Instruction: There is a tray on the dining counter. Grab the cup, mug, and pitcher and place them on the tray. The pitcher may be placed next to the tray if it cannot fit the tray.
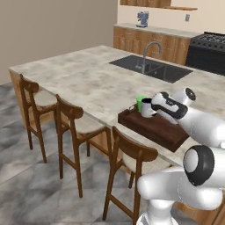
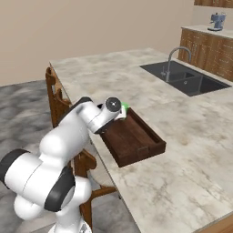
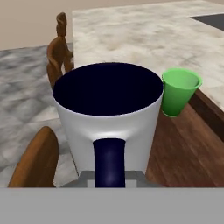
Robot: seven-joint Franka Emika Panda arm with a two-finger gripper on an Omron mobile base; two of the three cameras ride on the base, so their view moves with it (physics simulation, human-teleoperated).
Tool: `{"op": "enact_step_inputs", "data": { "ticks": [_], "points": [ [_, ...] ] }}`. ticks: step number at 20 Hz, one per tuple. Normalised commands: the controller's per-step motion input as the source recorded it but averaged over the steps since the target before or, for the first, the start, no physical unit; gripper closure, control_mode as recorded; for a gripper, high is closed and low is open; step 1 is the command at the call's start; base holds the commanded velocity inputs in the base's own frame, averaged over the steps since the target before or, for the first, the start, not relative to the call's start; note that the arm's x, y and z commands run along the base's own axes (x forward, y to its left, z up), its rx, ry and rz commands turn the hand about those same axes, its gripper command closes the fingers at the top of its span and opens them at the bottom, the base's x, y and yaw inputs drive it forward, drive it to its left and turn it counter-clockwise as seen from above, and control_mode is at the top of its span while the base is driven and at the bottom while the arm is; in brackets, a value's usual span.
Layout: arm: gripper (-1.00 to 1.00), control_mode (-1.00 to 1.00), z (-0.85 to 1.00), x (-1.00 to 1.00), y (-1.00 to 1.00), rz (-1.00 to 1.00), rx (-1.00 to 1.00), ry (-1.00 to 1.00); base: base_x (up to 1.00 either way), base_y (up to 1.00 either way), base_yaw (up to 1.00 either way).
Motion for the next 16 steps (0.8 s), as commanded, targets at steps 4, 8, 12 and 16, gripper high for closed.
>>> {"op": "enact_step_inputs", "data": {
  "ticks": [4,8,12,16],
  "points": [
    [1.00,-1.00,-0.29,0.41,0.00,0.00,0.00,0.00,0.00,0.00,0.00],
    [1.00,-1.00,-0.24,0.37,0.00,0.00,0.01,0.01,0.00,0.00,0.00],
    [1.00,-1.00,-0.27,0.21,0.00,0.01,0.02,0.02,0.00,0.00,0.00],
    [1.00,-1.00,-0.37,0.19,0.00,0.02,0.00,0.03,0.00,0.00,0.00]
  ]
}}
